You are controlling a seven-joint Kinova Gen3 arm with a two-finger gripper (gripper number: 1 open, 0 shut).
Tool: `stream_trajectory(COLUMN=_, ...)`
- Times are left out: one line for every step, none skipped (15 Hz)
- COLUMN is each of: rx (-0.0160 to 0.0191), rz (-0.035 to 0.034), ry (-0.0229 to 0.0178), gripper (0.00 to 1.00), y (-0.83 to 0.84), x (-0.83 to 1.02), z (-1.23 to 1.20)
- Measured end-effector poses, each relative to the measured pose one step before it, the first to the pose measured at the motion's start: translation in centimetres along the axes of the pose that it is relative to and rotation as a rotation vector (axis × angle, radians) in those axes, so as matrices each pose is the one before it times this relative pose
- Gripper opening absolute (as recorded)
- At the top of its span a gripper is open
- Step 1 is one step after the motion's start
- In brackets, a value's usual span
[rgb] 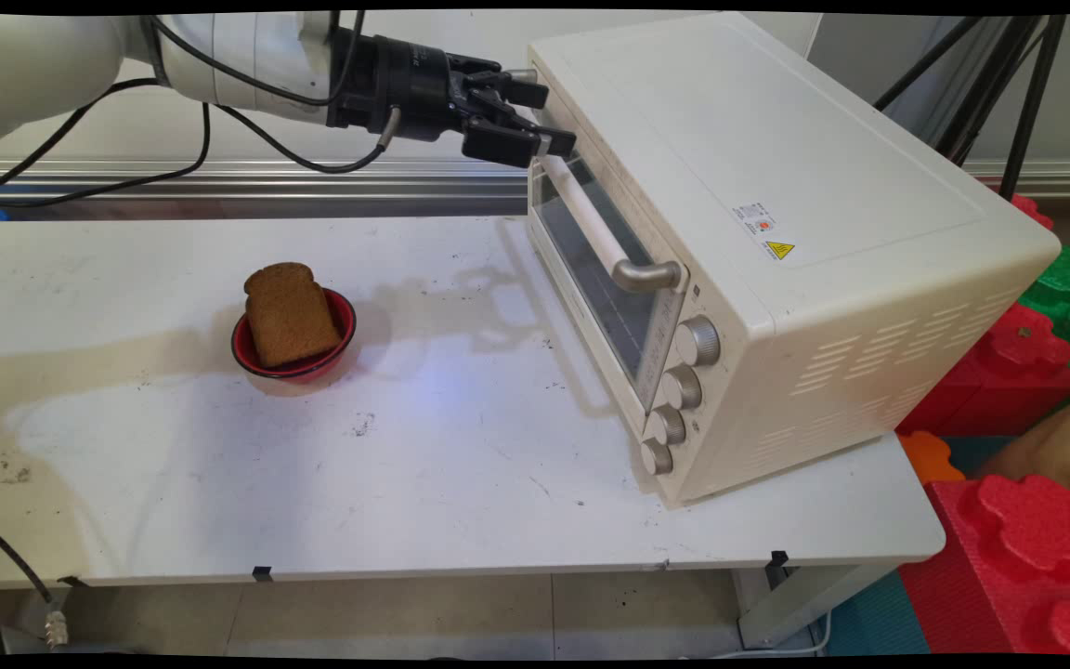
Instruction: Open the oven
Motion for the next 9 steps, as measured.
stream_trajectory(rx=0.00040, rz=0.00050, ry=-0.00265, gripper=1.00, y=-0.019, x=-0.020, z=0.151)
stream_trajectory(rx=0.00065, rz=0.00107, ry=-0.00162, gripper=0.00, y=-0.022, x=-0.007, z=0.112)
stream_trajectory(rx=0.00013, rz=0.00040, ry=-0.00114, gripper=0.00, y=-0.015, x=-0.011, z=0.072)
stream_trajectory(rx=0.00040, rz=0.00060, ry=-0.00184, gripper=0.00, y=-0.030, x=-0.024, z=0.108)
stream_trajectory(rx=-0.00004, rz=0.00036, ry=-0.00142, gripper=0.00, y=-0.008, x=-0.019, z=0.063)
stream_trajectory(rx=-0.00024, rz=0.00044, ry=-0.00266, gripper=0.00, y=-0.016, x=-0.043, z=0.093)
stream_trajectory(rx=-0.00028, rz=0.00040, ry=-0.00229, gripper=0.00, y=-0.006, x=-0.047, z=0.057)
stream_trajectory(rx=-0.00042, rz=0.00075, ry=-0.00327, gripper=0.00, y=-0.011, x=-0.064, z=0.088)
stream_trajectory(rx=0.00003, rz=0.00121, ry=-0.00372, gripper=0.00, y=0.000, x=-0.080, z=0.067)
